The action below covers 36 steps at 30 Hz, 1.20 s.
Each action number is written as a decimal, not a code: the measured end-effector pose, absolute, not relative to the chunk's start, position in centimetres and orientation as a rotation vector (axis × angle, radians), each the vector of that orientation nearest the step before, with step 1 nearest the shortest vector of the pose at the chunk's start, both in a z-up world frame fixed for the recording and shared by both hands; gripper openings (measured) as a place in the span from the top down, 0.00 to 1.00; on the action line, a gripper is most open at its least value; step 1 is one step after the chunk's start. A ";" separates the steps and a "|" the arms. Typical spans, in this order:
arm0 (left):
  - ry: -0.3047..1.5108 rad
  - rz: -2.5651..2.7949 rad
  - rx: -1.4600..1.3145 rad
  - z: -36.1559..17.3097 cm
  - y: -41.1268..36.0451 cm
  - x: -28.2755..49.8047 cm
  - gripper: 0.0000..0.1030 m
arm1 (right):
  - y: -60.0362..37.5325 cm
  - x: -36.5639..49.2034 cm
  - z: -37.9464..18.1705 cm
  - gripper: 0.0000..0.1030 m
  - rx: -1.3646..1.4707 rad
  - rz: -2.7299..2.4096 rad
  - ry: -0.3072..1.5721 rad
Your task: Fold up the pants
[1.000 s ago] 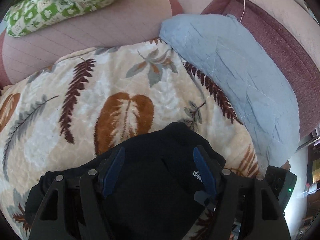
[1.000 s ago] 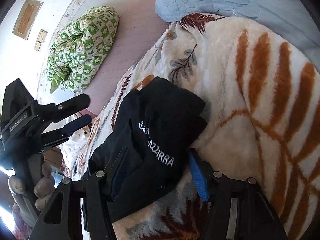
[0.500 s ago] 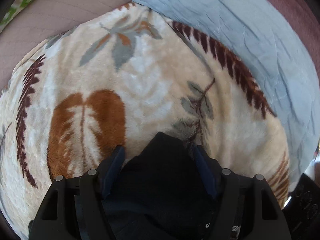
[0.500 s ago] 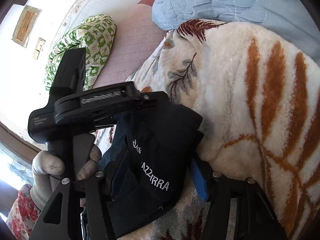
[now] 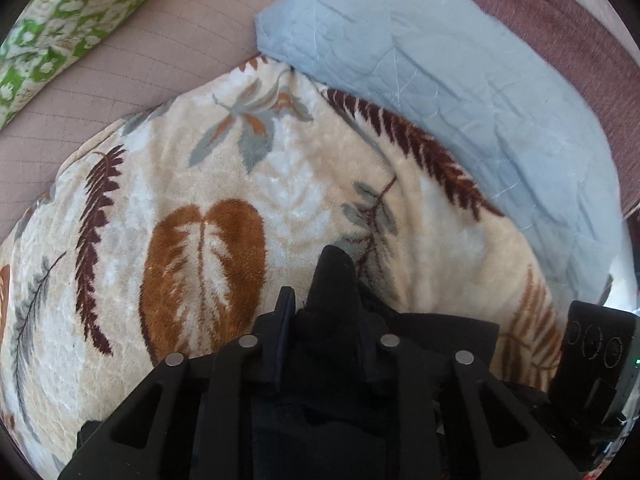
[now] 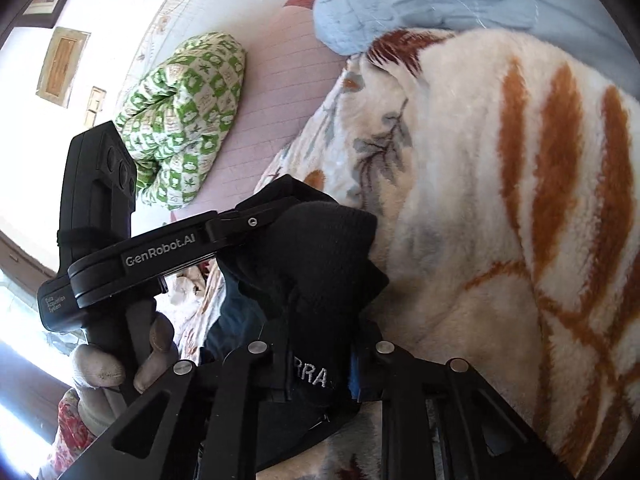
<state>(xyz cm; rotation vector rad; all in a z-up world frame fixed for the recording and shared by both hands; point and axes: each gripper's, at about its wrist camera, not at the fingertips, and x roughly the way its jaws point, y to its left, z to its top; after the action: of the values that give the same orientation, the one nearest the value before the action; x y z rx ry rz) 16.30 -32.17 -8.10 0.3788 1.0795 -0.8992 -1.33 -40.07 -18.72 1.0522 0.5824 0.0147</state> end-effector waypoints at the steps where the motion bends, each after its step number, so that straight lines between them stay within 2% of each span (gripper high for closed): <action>1: 1.076 -0.905 0.352 -7.7 -31.6 16.3 0.77 | -39.9 -1.4 -18.3 0.80 1.044 0.022 0.574; 7: 1.037 -0.933 0.205 -4.2 -27.2 15.7 0.78 | -37.1 -2.5 -14.1 0.81 0.934 0.067 0.541; 14: 1.003 -0.896 0.012 -1.2 -17.6 15.6 0.78 | -30.2 -2.4 -8.8 0.81 0.764 0.162 0.565; 21: 1.030 -0.801 -0.223 -3.5 -6.4 16.7 0.76 | -20.8 -0.4 -6.3 0.81 0.562 0.263 0.666; 29: 1.087 -0.689 -0.281 -7.8 -0.6 17.9 0.70 | -11.5 2.0 -9.2 0.81 0.302 0.261 0.779; 32: 1.098 -0.663 -0.304 -9.0 1.0 18.2 0.59 | -9.6 2.3 -10.2 0.76 0.234 0.273 0.795; 33: 1.107 -0.662 -0.321 -9.4 1.6 18.3 0.52 | -9.3 2.2 -10.4 0.73 0.218 0.273 0.802; 34: 1.117 -0.660 -0.343 -9.7 2.4 18.4 0.43 | -9.0 2.1 -10.6 0.63 0.206 0.280 0.810; 35: 1.125 -0.654 -0.361 -10.0 3.2 18.5 0.40 | -9.0 1.8 -10.7 0.54 0.206 0.299 0.815; 36: 1.128 -0.647 -0.372 -10.1 3.9 18.5 0.39 | -9.0 1.5 -10.7 0.38 0.211 0.325 0.824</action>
<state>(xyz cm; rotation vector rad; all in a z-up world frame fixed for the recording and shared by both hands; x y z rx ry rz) 18.53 3.90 -10.15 -0.3717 1.1278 -0.6473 1.47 -8.96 -10.73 0.2108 0.8236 0.3255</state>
